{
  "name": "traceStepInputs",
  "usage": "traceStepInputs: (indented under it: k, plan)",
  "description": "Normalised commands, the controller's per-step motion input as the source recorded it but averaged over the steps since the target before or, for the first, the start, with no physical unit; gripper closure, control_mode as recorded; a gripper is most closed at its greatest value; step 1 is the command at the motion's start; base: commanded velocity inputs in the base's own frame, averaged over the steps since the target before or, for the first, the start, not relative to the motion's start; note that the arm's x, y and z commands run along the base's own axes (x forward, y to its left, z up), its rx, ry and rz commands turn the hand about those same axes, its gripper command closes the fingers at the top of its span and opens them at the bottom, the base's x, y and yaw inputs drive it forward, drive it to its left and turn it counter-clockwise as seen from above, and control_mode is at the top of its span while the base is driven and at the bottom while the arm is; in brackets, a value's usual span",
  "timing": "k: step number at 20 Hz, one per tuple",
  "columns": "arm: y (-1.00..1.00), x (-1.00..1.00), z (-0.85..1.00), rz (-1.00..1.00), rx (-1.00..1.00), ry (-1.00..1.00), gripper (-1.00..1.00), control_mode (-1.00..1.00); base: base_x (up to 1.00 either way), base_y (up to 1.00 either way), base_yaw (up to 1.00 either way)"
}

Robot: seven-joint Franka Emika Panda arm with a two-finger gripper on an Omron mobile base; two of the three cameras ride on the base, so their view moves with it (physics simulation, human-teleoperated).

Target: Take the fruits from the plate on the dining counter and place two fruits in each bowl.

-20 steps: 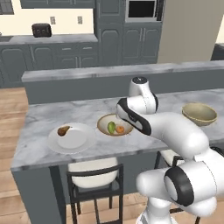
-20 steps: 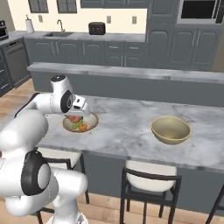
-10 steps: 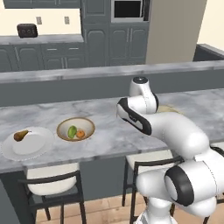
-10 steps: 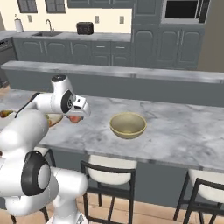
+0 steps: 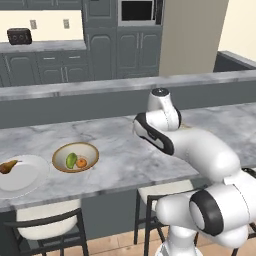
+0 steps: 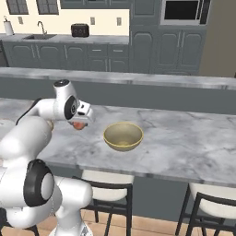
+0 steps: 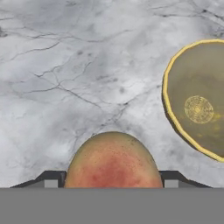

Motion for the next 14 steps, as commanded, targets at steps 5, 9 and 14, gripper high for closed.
traceStepInputs:
  k: [5,9,14]
  plan:
    - [-0.17,0.66,0.00,-0.06,0.00,0.00,1.00,-1.00,0.00,0.00,0.00]
    - [-0.79,0.38,0.00,-0.11,0.10,0.03,1.00,-1.00,0.00,0.00,0.00]
    - [-0.91,0.01,0.00,-0.20,0.17,0.11,1.00,-1.00,0.00,0.00,0.00]
